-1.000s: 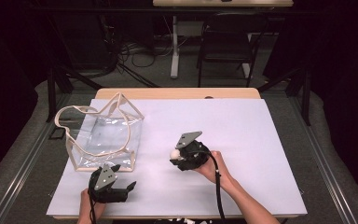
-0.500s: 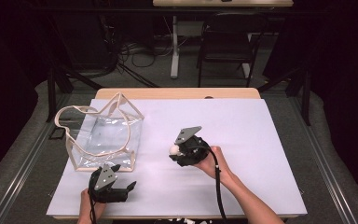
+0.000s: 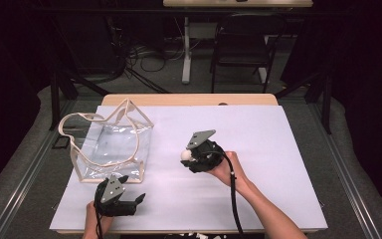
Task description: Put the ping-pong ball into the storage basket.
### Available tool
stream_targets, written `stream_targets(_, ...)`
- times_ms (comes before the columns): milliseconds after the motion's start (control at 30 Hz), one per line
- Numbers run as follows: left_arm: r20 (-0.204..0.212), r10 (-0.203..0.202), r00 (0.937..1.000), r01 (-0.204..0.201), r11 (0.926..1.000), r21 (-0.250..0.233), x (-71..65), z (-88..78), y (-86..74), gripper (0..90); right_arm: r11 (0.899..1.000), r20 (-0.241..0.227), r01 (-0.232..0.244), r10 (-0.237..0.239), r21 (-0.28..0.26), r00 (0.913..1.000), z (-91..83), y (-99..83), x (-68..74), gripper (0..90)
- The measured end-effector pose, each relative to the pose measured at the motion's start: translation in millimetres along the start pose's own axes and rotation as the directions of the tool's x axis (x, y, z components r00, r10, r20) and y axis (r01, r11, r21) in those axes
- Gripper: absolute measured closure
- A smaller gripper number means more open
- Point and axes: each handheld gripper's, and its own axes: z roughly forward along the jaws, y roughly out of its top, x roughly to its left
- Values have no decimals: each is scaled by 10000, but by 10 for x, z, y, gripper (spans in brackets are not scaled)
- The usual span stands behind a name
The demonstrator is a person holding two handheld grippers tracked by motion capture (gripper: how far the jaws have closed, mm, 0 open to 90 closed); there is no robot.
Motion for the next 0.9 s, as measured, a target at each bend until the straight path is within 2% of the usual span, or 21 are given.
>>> stream_targets(900,7,16,10000,-16,10000,11,3,3,0,164,10000,277,18,-21,98,9996,10,151,-191,508)
